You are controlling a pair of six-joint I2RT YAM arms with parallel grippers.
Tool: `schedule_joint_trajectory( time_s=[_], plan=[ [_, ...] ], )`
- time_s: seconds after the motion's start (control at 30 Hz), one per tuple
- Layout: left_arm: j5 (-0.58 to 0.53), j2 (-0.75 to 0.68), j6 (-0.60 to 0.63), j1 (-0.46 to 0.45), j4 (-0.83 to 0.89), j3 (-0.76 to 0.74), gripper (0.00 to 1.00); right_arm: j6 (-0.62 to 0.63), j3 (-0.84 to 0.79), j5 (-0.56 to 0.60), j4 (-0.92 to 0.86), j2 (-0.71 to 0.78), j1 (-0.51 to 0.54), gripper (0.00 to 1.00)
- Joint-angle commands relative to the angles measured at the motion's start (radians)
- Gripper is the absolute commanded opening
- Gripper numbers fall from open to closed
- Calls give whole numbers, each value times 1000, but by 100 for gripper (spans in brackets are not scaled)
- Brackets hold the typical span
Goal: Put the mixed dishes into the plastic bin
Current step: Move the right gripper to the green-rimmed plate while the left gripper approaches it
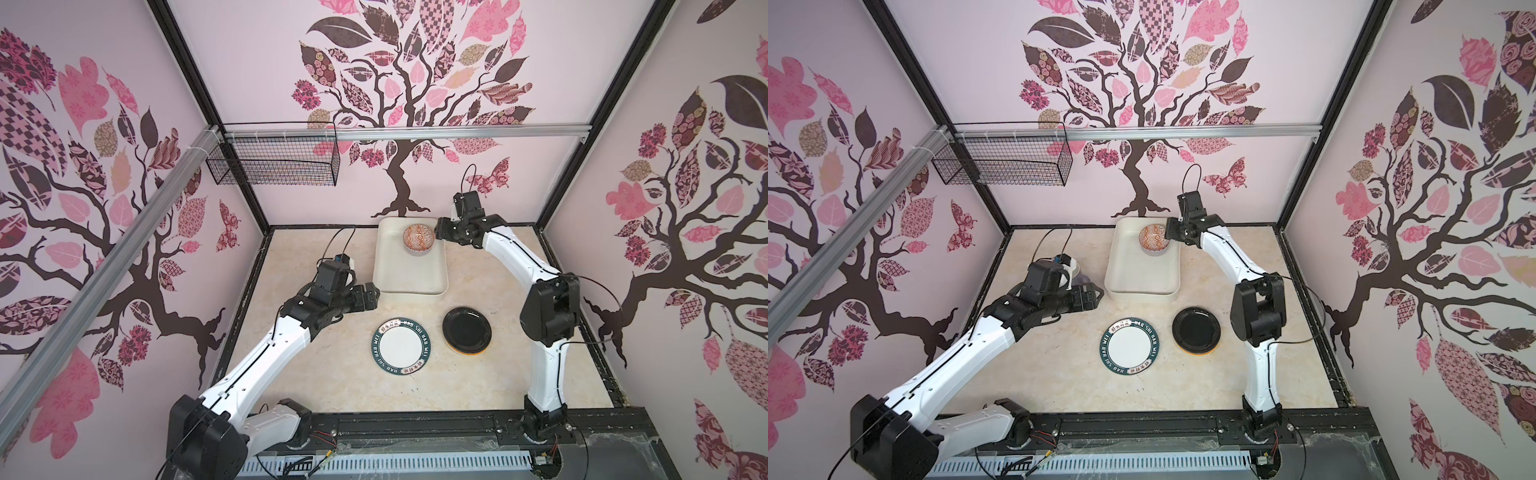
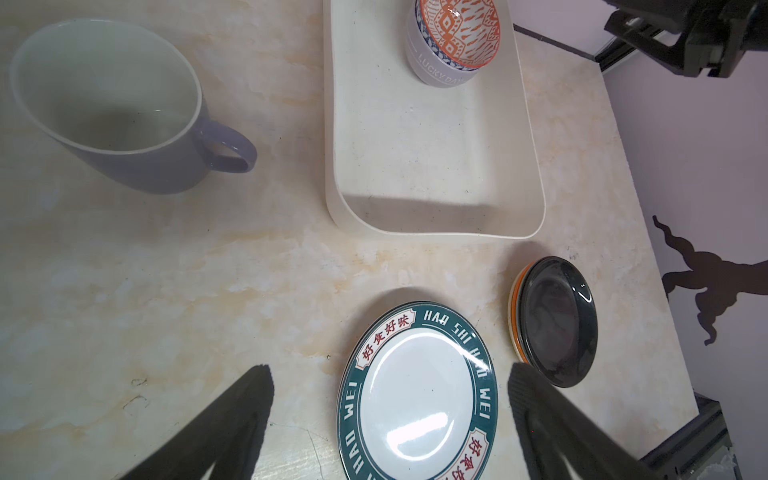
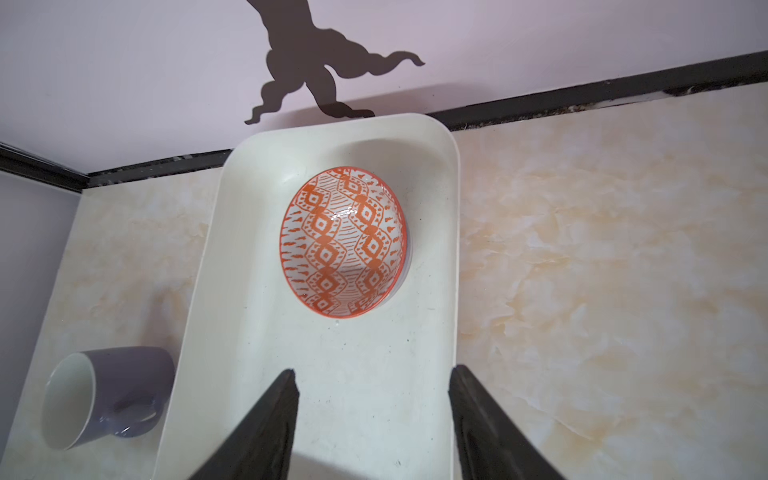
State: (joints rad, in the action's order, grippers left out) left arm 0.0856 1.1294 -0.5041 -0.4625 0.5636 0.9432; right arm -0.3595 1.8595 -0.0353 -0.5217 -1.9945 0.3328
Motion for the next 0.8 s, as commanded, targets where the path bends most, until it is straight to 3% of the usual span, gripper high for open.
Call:
schedule_joint_trajectory(
  time_s=[0.0,0.1,0.37,0.47,0.57,0.77],
  plan=[
    [10,-76,-37,-14,24,-92,92,-12,-173,35,3,171,58,60],
    [-25,-153,-84,-71,25,-171,90,-37,-360,71,24,313,135,59],
    [-125,-199,-228,-236,-13,-350,55,-154,-774,104,46,610,375,52],
    [-137,-211,-271,-250,-52,-417,48,-190,-882,122,51,660,443,50],
    [-139,-206,-284,-251,-87,-455,35,-219,-967,87,66,674,453,45],
    [-145,-134,-274,-253,-115,-440,29,-240,-1043,34,125,647,458,39]
  ],
)
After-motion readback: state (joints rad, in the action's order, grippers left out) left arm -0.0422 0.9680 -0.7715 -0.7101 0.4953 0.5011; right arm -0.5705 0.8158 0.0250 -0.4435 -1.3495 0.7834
